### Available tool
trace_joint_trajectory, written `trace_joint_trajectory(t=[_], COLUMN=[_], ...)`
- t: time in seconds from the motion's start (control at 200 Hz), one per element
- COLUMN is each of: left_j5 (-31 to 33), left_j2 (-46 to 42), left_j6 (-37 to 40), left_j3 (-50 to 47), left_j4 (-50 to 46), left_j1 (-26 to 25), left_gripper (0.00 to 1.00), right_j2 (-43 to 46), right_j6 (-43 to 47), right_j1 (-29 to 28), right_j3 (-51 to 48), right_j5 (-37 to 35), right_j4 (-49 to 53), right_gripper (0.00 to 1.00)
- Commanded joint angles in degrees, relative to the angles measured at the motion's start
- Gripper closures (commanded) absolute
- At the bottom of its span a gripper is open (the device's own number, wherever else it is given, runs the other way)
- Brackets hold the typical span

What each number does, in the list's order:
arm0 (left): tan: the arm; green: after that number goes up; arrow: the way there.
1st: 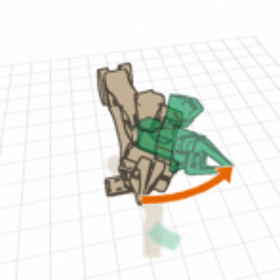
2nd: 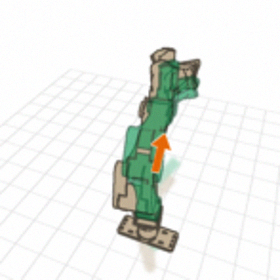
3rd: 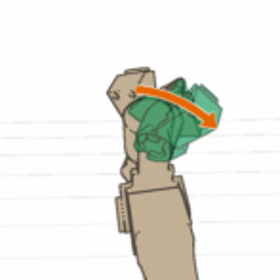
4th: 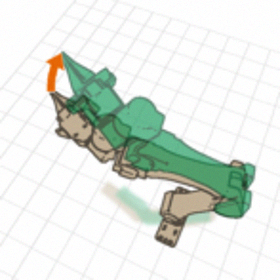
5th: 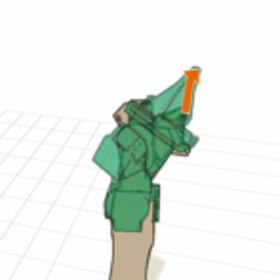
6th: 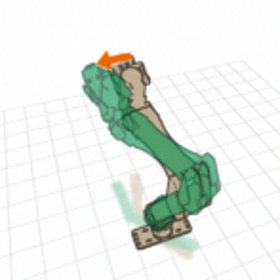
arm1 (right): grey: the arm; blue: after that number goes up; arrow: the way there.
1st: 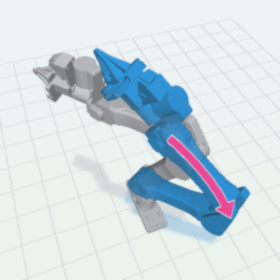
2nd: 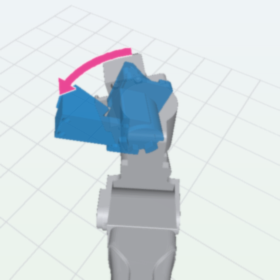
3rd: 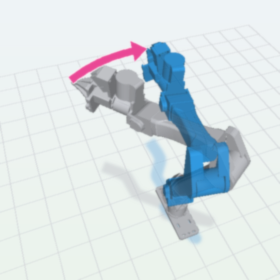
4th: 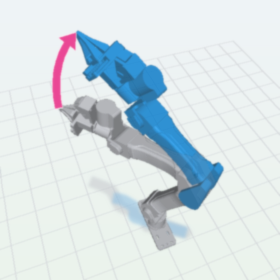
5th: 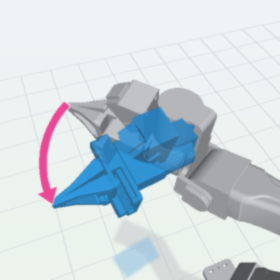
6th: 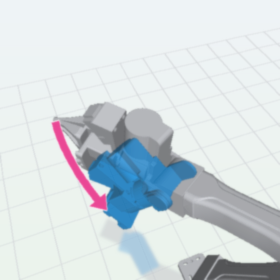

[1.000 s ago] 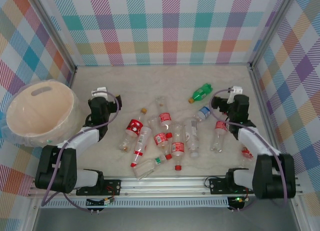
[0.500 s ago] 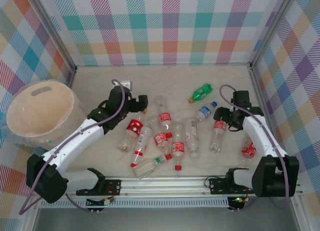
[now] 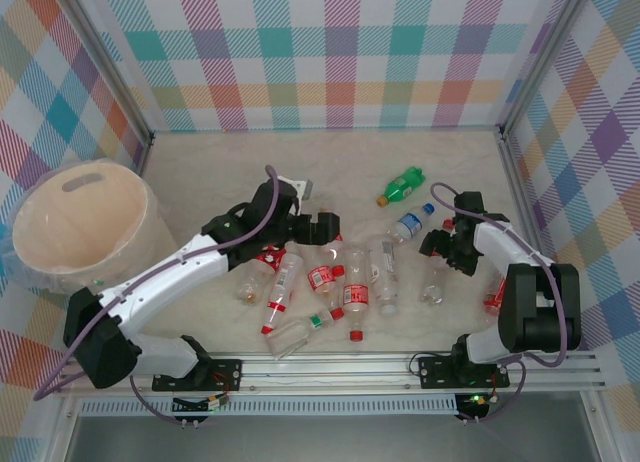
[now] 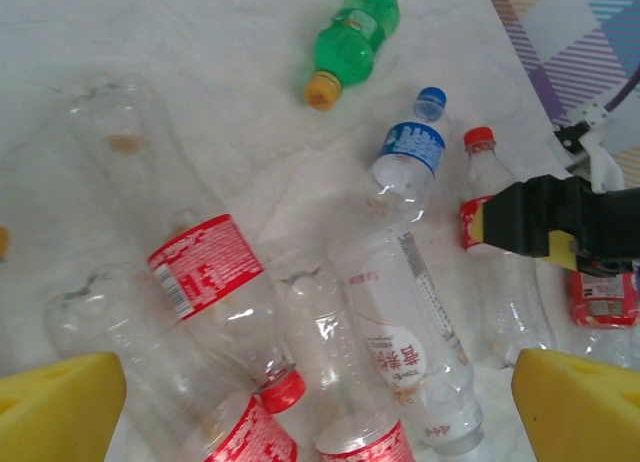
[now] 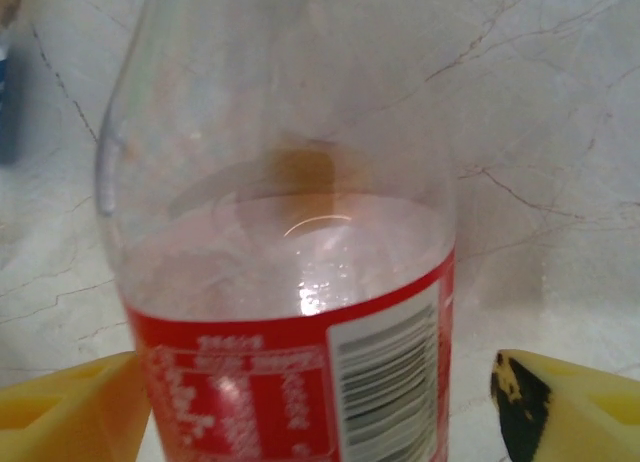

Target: Put the plastic bottles in the bin

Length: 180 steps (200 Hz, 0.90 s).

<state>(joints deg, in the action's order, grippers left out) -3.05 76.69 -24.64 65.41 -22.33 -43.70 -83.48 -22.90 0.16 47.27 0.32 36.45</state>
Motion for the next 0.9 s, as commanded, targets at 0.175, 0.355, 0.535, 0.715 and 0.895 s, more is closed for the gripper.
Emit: trace_joint_trajectory(t=[0.175,0.355,0.535,0.715,0.895], left_j5=[-9.14,-14.86,-20.42,-29.78,-32.23], left_j2=[5.53,8.03,10.26,13.23,17.40], left_j6=[-0.44,-2.13,-5.17,-8.28,-8.48], left_j3=[5.08,5.25,3.94,3.23,4.44], left_j4=[3.85,10.72,18.13,27.41,29.12], left_j1=[-3.05,-3.20,-3.18,-4.17,-6.17], left_gripper=[0.02,0.02,0.02,0.01,0.01], right_j2=[4.51,14.16,20.31,22.91,22.93], right_j6=[1.04,1.49,0.27,-5.46,-10.56], right_j1=[2.56,3.45,3.46,2.94,1.78], right_j3=[-0.10,2.37,5.03,3.86,2.76], right_j5=[1.69,3.92,13.29,30.42,39.51], right_j4=[1.49,6.21,7.15,-1.31,-9.71], right_gripper=[0.38,0.42,0.44,0.45,0.45])
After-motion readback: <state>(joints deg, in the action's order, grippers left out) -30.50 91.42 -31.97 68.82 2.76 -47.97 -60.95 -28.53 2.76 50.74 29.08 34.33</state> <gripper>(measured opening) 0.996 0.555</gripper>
